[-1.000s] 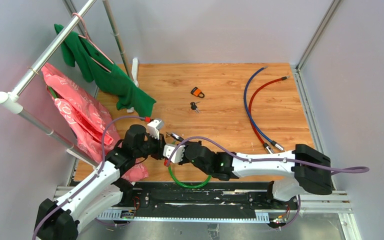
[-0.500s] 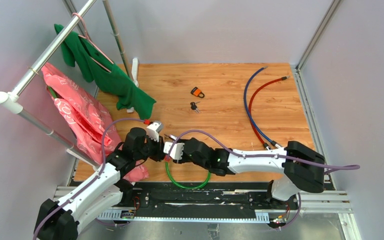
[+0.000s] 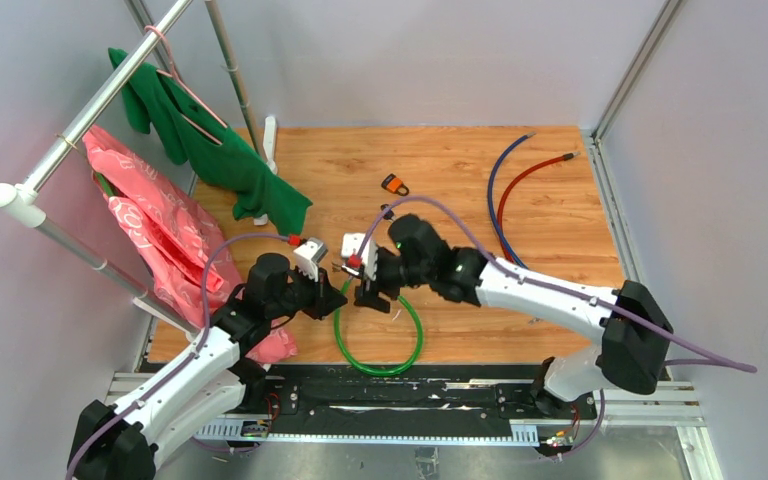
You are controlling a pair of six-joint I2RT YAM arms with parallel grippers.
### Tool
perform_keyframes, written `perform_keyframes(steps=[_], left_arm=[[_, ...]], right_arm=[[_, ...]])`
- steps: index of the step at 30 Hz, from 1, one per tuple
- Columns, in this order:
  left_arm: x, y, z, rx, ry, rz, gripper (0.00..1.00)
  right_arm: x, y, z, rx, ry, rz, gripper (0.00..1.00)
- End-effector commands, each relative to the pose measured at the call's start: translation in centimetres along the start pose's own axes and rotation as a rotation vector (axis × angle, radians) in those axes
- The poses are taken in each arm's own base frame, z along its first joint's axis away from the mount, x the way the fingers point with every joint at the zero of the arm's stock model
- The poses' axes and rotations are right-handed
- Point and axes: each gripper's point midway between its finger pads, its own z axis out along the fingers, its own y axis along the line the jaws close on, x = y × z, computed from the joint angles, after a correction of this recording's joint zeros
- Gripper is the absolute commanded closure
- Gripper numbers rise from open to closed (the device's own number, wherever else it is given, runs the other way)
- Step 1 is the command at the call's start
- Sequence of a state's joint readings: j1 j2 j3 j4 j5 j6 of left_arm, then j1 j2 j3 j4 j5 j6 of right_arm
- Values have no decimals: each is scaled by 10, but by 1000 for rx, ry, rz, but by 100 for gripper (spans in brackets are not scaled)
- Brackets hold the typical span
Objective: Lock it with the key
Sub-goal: Lock the lock.
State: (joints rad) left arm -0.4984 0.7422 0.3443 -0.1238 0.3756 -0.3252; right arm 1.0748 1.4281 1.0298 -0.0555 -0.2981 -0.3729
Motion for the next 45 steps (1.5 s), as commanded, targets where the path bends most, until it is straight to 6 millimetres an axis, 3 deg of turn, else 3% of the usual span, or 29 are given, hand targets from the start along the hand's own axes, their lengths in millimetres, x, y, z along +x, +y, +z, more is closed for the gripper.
perform_keyframes(steps=[1, 8, 16, 18, 24, 28, 32, 40, 45], left_arm=[[-44, -16, -4, 60, -140, 100, 100], [-47, -19, -7, 76, -139, 159, 100], [-46, -22, -7, 85, -136, 165, 100], [-46, -21, -7, 85, -134, 166, 100], [-48, -24, -8, 103, -136, 208, 100], [-56, -28, -10, 117, -156, 272, 100], [-69, -40, -18, 159, -162, 372, 100], [-110, -77, -48, 252, -161, 547, 100], [-125, -81, -49, 257, -190, 636, 100]], right_arm=[[-19, 13, -32, -302, -95, 268, 31], [-7, -31, -21, -267, -59, 551, 37], [17, -26, 0, -368, 47, 706, 40], [17, -21, 2, -411, 45, 713, 46], [18, -9, 6, -495, 45, 736, 80], [15, 2, 8, -502, 51, 695, 100], [9, 1, 3, -436, 22, 590, 100], [-45, -21, -35, -164, -261, 237, 100], [-53, -41, -43, 10, -412, 100, 100]])
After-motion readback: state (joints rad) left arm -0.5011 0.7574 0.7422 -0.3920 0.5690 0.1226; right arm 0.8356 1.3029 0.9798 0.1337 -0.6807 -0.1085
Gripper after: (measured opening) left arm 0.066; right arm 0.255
